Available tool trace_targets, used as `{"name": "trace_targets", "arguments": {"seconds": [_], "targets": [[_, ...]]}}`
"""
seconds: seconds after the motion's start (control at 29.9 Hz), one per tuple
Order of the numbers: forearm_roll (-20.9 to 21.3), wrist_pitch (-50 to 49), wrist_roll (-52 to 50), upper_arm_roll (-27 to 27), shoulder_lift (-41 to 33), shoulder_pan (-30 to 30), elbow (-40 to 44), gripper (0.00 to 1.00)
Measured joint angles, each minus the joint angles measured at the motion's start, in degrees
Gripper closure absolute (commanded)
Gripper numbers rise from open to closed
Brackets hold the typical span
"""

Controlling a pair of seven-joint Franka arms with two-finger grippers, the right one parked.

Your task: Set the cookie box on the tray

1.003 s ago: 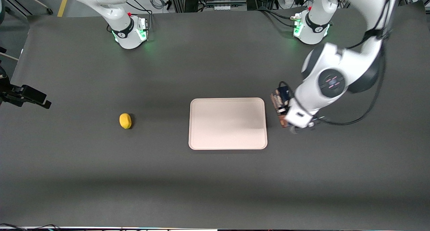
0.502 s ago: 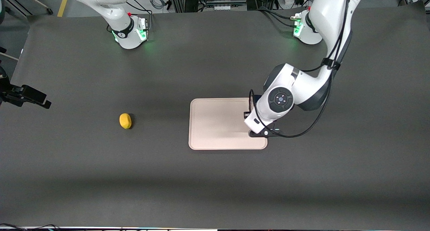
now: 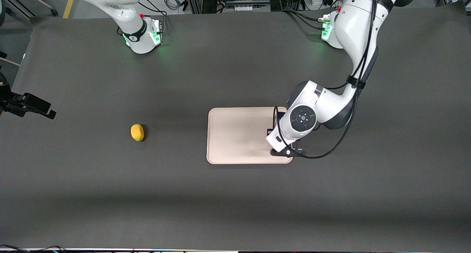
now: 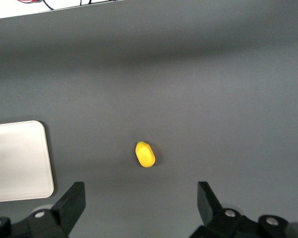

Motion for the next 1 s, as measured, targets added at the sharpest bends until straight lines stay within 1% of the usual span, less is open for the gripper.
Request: {"name": "trace_targets", "arguments": {"seconds": [0.2,0.33,0.4,0.54,0.67,0.84,0.9,1.0], "targets": [[0.0,-0.4,0.0,0.7,-0.1,0.2,0.5,0.00],[-0.5,-3.8,0.0,1.6,-1.4,0.5,1.7,0.00],[-1.4,-5.9,-0.1,2.5,-3.0,0.7,2.3,0.00],[-3.8,-11.9,0.0,6.0,-8.1,0.9,3.5,0.00],[-4.1,-20.5,1.3,9.9,-14.9,1.3,4.6,0.00],[-4.1,-29.7,6.6,15.6,-23.0,1.7,5.6,0.00],[-3.7,-34.4,10.0,17.8,-25.7,2.0,6.3,0.00],[-0.7,-40.6,16.3,20.2,-29.7,3.1,7.0,0.00]]}}
